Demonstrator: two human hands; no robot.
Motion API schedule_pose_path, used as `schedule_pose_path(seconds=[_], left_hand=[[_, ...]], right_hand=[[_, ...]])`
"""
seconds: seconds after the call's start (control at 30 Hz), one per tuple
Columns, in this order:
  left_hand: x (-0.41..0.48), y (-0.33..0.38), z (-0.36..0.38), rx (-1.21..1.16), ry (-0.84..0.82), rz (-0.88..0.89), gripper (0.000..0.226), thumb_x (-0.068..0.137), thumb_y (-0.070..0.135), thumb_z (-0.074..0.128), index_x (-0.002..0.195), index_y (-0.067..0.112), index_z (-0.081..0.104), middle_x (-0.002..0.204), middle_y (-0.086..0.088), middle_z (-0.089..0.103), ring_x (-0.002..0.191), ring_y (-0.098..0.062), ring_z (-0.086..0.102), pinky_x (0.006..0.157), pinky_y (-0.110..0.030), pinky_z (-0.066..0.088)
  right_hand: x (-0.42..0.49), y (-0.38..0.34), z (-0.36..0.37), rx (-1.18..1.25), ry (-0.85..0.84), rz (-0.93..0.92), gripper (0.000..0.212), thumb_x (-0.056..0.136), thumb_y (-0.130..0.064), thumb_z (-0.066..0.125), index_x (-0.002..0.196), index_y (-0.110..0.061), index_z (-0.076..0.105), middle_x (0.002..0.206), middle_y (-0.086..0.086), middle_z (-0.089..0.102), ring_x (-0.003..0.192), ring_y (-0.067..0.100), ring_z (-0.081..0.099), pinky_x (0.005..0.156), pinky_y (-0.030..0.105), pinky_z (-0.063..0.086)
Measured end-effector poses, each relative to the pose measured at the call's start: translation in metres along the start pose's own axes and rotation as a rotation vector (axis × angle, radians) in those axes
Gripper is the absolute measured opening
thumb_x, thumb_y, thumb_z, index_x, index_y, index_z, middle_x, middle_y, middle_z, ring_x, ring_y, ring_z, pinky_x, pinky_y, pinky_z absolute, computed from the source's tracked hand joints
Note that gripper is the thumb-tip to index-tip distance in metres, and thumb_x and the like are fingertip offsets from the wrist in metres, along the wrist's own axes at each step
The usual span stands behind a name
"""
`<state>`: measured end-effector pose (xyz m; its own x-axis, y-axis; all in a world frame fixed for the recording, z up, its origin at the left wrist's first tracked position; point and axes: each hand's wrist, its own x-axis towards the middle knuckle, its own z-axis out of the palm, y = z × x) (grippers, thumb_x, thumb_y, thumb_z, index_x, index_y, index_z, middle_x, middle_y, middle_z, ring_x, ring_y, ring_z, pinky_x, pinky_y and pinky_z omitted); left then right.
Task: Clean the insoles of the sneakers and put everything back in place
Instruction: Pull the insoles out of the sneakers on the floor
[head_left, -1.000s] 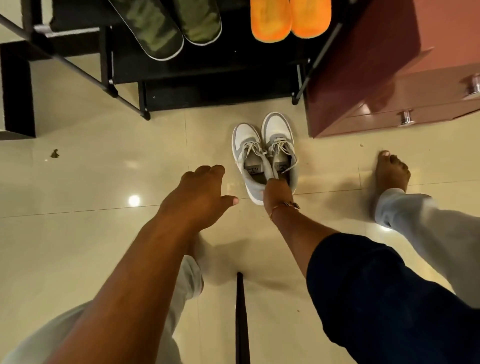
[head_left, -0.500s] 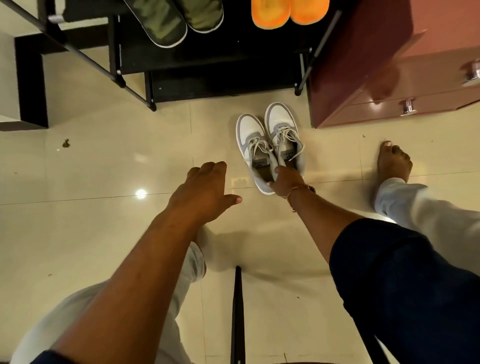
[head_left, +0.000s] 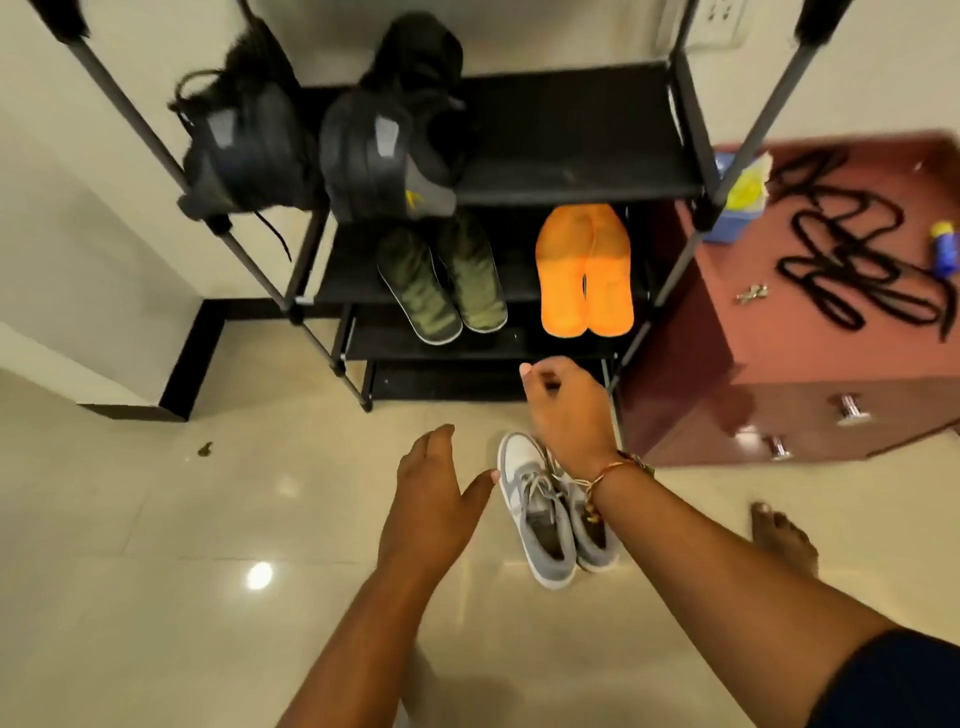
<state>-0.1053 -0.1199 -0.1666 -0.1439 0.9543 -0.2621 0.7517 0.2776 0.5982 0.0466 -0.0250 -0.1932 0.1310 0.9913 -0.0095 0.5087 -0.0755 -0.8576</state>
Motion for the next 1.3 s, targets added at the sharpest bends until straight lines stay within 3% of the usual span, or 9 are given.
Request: schedule_pose_path(seconds=[0.17,0.23,0.37,0.47,0.73,0.83,1.07,1.17,1.3], left_hand=[[0.016,0.017,-0.040,-0.434,0.379,-0.041,0.048,0.093,0.036,0.068,0.136,0.020,0.052,0.129,0.006,0.057,0.114,-0.002,0.055,0.082,-0.010,0.046],[0.029,0.024,-0.076,-0.549,0.598,-0.045,0.036,0.094,0.034,0.068,0.126,0.024,0.055,0.118,0.007,0.059,0.101,0.004,0.056,0.085,-0.019,0.050],[0.071,0.036,-0.164,-0.604,0.850,-0.062,0.042,0.094,0.035,0.069,0.127,0.023,0.046,0.126,0.001,0.052,0.103,-0.006,0.057,0.088,-0.025,0.051],[0.094,0.042,-0.198,-0.528,0.837,-0.068,0.048,0.094,0.036,0.069,0.132,0.019,0.045,0.130,0.003,0.046,0.115,-0.014,0.053,0.096,-0.029,0.051],[0.099,0.055,-0.171,-0.788,0.618,-0.128,0.031,0.094,0.035,0.068,0.115,0.027,0.046,0.108,0.008,0.053,0.108,-0.019,0.060,0.097,-0.040,0.054],[0.092,0.057,-0.154,-0.801,0.539,-0.097,0.043,0.093,0.034,0.070,0.127,0.023,0.047,0.119,0.003,0.052,0.110,-0.015,0.058,0.100,-0.042,0.054],[0.074,0.065,-0.148,-0.870,0.409,-0.051,0.065,0.093,0.040,0.069,0.147,0.025,0.037,0.133,0.003,0.051,0.114,-0.013,0.058,0.104,-0.043,0.052],[0.058,0.072,-0.147,-0.969,0.347,-0.039,0.069,0.095,0.044,0.064,0.153,0.029,0.030,0.139,-0.001,0.054,0.120,-0.019,0.061,0.098,-0.044,0.055],[0.023,0.076,-0.139,-1.048,0.227,-0.112,0.054,0.096,0.054,0.058,0.142,0.031,0.044,0.131,-0.002,0.063,0.116,-0.020,0.064,0.092,-0.048,0.058]], right_hand=[[0.040,-0.102,-0.025,0.185,0.165,-0.130,0.031,0.098,-0.044,0.054,0.082,-0.018,0.063,0.073,-0.001,0.068,0.070,0.019,0.065,0.067,0.044,0.053],[0.050,-0.135,-0.028,0.288,0.143,-0.093,0.030,0.096,-0.047,0.056,0.080,-0.021,0.061,0.072,-0.004,0.066,0.073,0.019,0.067,0.069,0.047,0.056],[0.069,-0.193,-0.024,0.723,-0.214,0.438,0.039,0.091,-0.054,0.063,0.102,-0.017,0.061,0.101,0.003,0.062,0.098,0.023,0.065,0.086,0.045,0.059],[0.078,-0.213,-0.014,0.982,-0.440,0.630,0.070,0.087,-0.053,0.070,0.142,-0.020,0.044,0.139,0.017,0.048,0.122,0.037,0.056,0.097,0.049,0.053],[0.097,-0.220,0.019,1.163,-0.360,0.671,0.063,0.093,-0.044,0.065,0.145,-0.013,0.043,0.146,0.022,0.046,0.121,0.039,0.057,0.095,0.043,0.055],[0.094,-0.219,0.021,1.086,-0.273,0.545,0.048,0.095,-0.036,0.065,0.132,-0.009,0.052,0.130,0.015,0.058,0.096,0.030,0.067,0.080,0.036,0.061],[0.045,-0.209,0.010,0.637,-0.062,0.242,0.027,0.084,-0.041,0.077,0.085,-0.017,0.065,0.088,0.008,0.071,0.083,0.021,0.071,0.073,0.040,0.063],[0.017,-0.201,-0.004,0.531,0.001,0.091,0.025,0.080,-0.045,0.078,0.083,-0.023,0.066,0.082,0.001,0.071,0.080,0.019,0.071,0.072,0.042,0.062],[-0.018,-0.188,-0.025,0.292,-0.002,-0.128,0.022,0.081,-0.038,0.079,0.094,-0.027,0.065,0.095,-0.001,0.066,0.085,0.011,0.065,0.070,0.022,0.056]])
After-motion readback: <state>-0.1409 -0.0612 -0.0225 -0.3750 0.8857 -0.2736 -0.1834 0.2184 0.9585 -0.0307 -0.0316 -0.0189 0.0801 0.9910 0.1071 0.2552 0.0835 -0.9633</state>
